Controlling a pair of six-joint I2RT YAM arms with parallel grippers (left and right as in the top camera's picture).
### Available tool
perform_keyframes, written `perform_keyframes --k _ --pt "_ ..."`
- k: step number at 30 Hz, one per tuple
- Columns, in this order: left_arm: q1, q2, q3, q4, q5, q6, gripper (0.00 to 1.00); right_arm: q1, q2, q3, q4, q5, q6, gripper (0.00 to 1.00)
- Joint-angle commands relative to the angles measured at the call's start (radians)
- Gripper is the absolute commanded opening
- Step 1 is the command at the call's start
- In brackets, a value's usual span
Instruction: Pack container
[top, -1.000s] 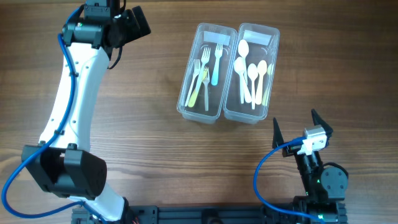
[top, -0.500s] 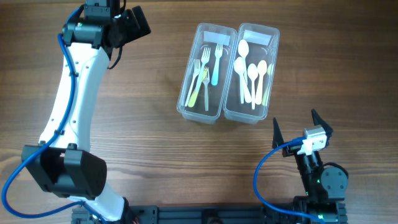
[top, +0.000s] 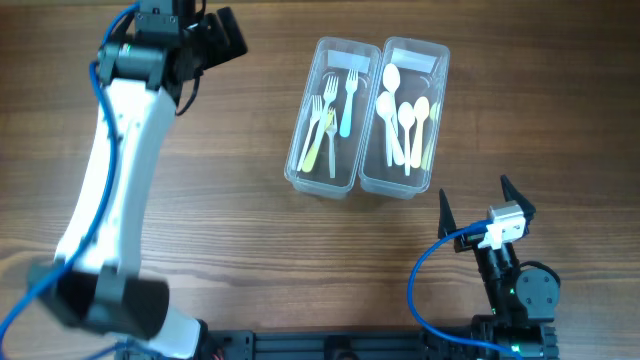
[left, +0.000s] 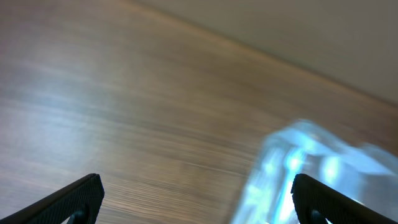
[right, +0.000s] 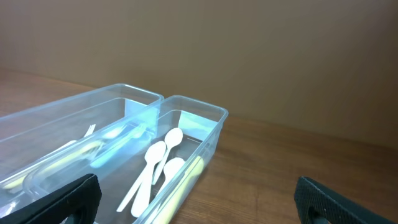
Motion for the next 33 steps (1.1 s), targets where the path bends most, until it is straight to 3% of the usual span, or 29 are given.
perform_keyframes --k 1,6,15,20,28,33 --pt "-0.106 -0.259 0.006 0.004 -0.002 -0.013 1.00 0.005 0.000 0.000 0.003 -0.015 -0.013 1.00" --pt "-0.156 -0.502 0.006 0.011 -0.010 -0.005 1.00 0.005 0.000 0.000 0.003 -0.015 -0.013 1.00" --pt "-0.021 -0.845 -0.140 -0.040 -0.018 0.046 1.00 0.005 0.000 0.000 0.003 -0.015 -0.013 1.00" --pt "0.006 -1.044 -0.389 -0.015 -0.040 0.048 1.00 0.005 0.000 0.000 0.003 -0.015 -0.013 1.00" --pt "0.053 -1.416 -0.935 0.260 -0.014 0.043 1.00 0.005 0.000 0.000 0.003 -0.015 -0.013 1.00" --pt "0.074 -1.567 -1.177 0.378 0.036 0.043 1.00 0.005 0.000 0.000 0.003 -0.015 -0.013 1.00"
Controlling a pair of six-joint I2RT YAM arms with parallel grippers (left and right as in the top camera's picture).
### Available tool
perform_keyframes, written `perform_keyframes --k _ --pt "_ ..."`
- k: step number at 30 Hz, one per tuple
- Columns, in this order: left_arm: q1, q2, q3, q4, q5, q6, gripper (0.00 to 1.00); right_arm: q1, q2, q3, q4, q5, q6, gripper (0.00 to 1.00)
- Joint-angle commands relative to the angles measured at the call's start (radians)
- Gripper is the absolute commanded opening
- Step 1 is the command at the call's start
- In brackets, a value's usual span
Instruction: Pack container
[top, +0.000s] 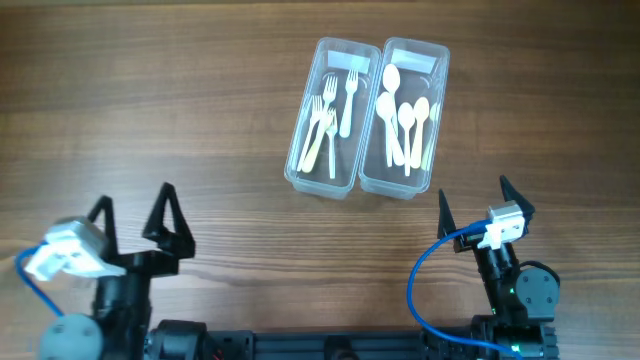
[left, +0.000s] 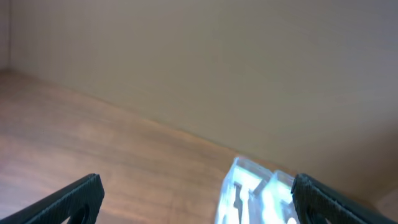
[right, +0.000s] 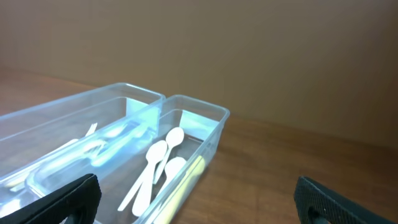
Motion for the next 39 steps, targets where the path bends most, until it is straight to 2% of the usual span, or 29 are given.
perform_keyframes --k 1,10,21,30,36,39 --pt "0.015 -0.100 -0.167 0.065 0.047 0.014 1.00 0.005 -0.002 -0.001 0.003 -0.009 -0.009 1.00" --pt "0.016 -0.229 -0.404 0.106 0.046 0.014 1.00 0.005 -0.002 -0.001 0.003 -0.009 -0.009 1.00" --pt "0.056 -0.228 -0.566 0.214 0.054 0.011 1.00 0.005 -0.002 -0.001 0.003 -0.009 -0.009 1.00" --pt "0.056 -0.228 -0.666 0.286 0.050 0.012 1.00 0.005 -0.002 -0.001 0.003 -0.009 -0.009 1.00" --pt "0.056 -0.228 -0.673 0.309 0.021 0.020 1.00 0.005 -0.002 -0.001 0.003 -0.009 -0.009 1.00" --pt "0.056 -0.228 -0.675 0.323 0.008 0.107 1.00 0.005 -0.002 -0.001 0.003 -0.009 -0.009 1.00"
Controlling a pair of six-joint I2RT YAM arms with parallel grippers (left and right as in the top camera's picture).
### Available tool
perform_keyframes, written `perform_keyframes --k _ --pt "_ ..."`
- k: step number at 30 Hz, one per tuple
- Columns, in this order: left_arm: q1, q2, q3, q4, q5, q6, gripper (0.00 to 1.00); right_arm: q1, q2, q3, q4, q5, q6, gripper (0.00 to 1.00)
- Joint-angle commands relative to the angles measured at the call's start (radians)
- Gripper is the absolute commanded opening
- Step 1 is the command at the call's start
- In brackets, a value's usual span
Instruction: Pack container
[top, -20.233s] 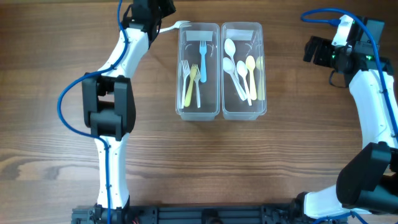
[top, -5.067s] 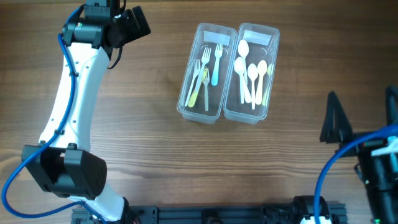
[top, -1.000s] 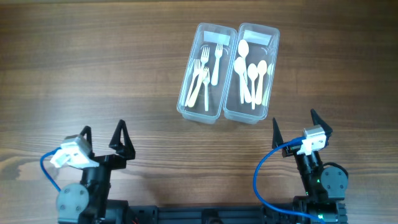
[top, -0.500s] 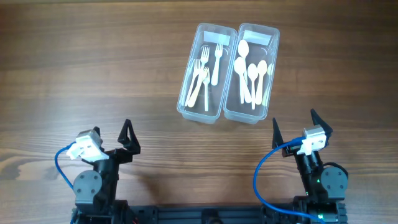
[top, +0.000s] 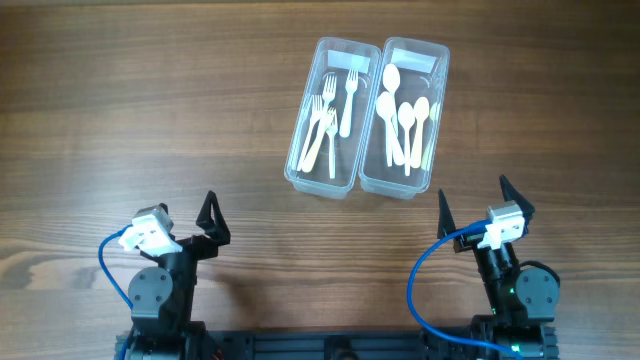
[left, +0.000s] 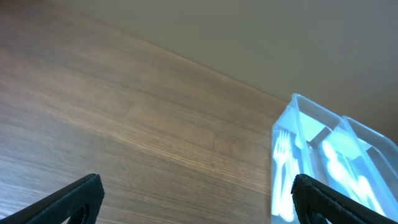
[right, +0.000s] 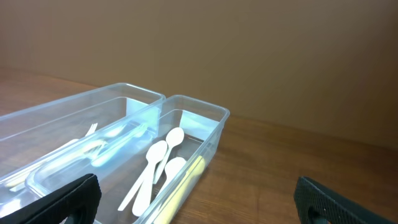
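Observation:
Two clear plastic containers stand side by side at the back middle of the wooden table. The left container (top: 318, 187) holds several forks (top: 328, 115); the right container (top: 397, 190) holds several spoons (top: 405, 120). My left gripper (top: 187, 213) is open near the front left edge, empty, with bare wood between its fingers (left: 87, 193); the containers (left: 292, 162) lie ahead to its right. At the front right my right gripper (top: 472, 190) is open and empty, facing the spoon container (right: 214, 134) and the fork container (right: 56, 134).
Both arm bases sit at the table's front edge (top: 330, 345). Bare wooden tabletop (top: 150, 100) spreads left of the containers and between them and the grippers. A plain wall (right: 249, 50) rises behind the table.
My left arm has shifted right along the front edge and folded in closer to its base. Its camera now looks lower across the table. The right arm and both containers are unchanged.
My left arm was stretched out to the back left of the table, gripper open beside the containers. Then it was back at the front left corner, open. Now it rests folded at the front left. The right gripper stayed open and still throughout.

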Motion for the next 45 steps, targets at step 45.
perform_keyframes --k 45 --pt "0.006 -0.010 -0.013 0.009 -0.024 0.241 1.00 0.005 -0.002 0.000 0.003 -0.008 -0.009 1.00"
